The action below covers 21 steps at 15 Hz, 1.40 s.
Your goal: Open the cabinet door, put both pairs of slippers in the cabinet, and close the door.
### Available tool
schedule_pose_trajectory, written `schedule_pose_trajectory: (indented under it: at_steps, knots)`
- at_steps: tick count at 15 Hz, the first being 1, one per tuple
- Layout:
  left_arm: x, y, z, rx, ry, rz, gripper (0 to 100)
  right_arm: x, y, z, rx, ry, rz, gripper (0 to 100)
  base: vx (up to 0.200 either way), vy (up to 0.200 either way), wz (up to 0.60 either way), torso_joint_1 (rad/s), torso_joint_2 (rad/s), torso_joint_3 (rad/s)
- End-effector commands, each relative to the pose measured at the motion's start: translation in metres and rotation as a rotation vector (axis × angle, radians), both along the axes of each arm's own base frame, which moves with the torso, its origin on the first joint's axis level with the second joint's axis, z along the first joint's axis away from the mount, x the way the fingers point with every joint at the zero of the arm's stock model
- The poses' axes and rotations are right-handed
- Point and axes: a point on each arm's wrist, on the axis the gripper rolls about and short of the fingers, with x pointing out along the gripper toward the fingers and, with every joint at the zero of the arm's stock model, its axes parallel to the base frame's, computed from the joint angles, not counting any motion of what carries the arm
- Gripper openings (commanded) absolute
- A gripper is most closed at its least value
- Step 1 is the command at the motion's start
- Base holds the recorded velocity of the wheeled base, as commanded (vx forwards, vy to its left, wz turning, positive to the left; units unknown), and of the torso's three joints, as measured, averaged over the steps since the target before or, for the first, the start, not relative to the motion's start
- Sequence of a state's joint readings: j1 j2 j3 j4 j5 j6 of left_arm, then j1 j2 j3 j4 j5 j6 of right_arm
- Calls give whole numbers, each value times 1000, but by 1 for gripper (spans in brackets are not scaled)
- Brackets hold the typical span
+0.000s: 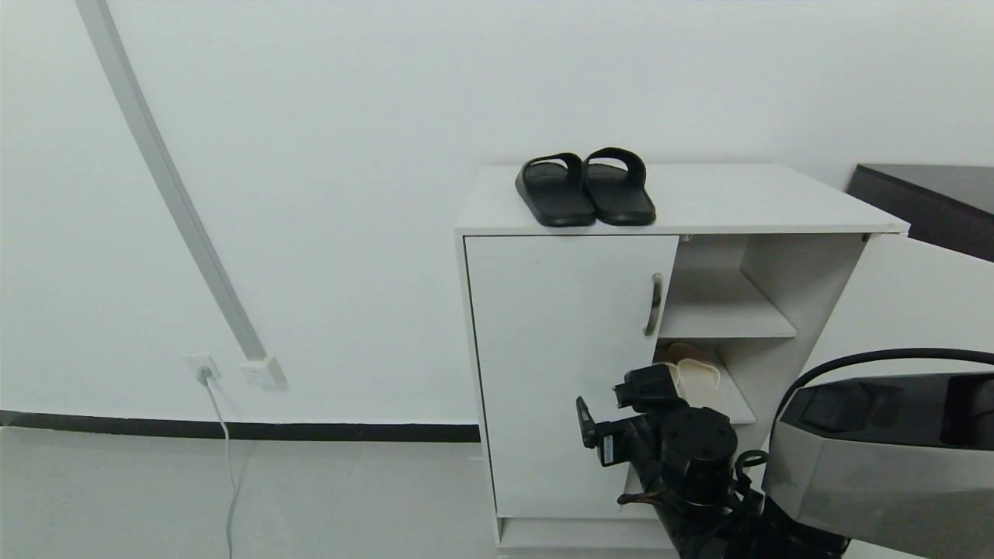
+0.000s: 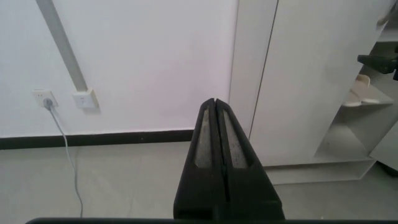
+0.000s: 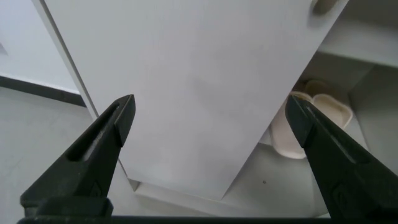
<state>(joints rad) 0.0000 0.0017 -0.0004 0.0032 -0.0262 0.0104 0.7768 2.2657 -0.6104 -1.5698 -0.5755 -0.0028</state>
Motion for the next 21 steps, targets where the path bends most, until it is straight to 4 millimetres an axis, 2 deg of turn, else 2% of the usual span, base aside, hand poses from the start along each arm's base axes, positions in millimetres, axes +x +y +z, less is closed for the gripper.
schedule_pose_trajectory:
  at_steps: [1, 10, 21]
  knots:
    - [0, 0, 0, 0, 0, 0, 0, 0, 0, -1, -6, 0, 2, 100, 0, 0, 0, 163, -476, -320]
    - [0, 0, 0, 0, 0, 0, 0, -1, 0, -1, -8, 3, 3, 100, 0, 0, 0, 188, -504, -314]
    - [0, 0, 0, 0, 0, 0, 0, -2, -1, -2, -11, 7, 3, 100, 0, 0, 0, 242, -558, -314]
